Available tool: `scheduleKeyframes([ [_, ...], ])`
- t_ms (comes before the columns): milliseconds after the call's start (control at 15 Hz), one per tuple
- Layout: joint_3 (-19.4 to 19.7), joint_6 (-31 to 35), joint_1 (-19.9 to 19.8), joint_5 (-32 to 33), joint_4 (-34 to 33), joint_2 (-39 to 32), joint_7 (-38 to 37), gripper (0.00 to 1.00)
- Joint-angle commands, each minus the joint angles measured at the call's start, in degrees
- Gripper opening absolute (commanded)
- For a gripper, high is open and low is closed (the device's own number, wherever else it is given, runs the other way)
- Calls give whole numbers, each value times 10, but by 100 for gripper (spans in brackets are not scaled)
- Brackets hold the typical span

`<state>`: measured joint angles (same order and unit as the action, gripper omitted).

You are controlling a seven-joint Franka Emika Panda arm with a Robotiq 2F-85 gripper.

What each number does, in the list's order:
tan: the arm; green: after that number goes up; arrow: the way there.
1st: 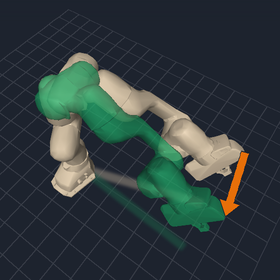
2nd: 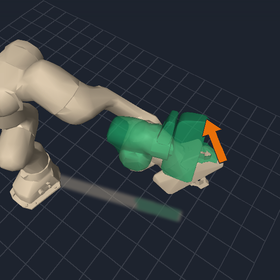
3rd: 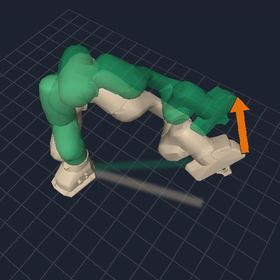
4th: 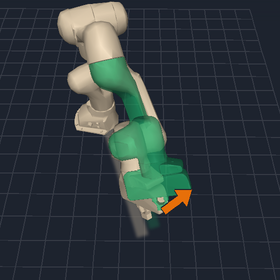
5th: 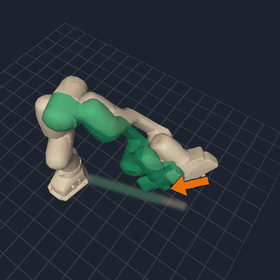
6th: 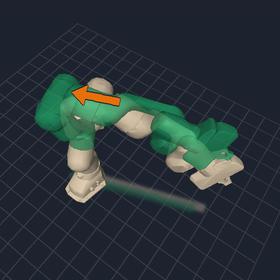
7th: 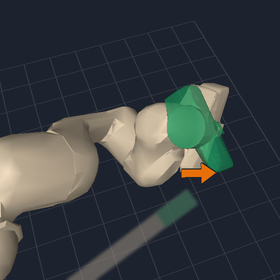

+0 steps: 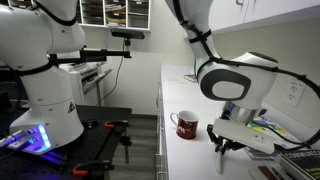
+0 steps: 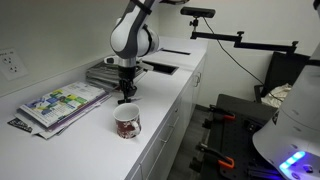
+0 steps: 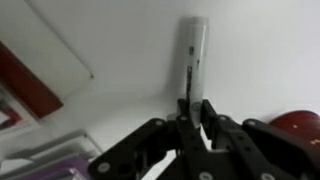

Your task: Put the marker in the mug

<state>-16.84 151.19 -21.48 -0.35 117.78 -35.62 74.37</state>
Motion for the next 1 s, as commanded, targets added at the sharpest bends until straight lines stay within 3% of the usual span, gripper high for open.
scheduleKeyframes([
  [0,-63,15,-63,-71,27,20,125,5],
  [400,-107,7,-108,-203,48,50,280,5],
  [667,-157,-38,-155,-350,49,68,430,5],
  [800,-158,-87,-164,-421,43,79,502,5],
  [933,-128,-169,-152,-476,34,91,565,5],
])
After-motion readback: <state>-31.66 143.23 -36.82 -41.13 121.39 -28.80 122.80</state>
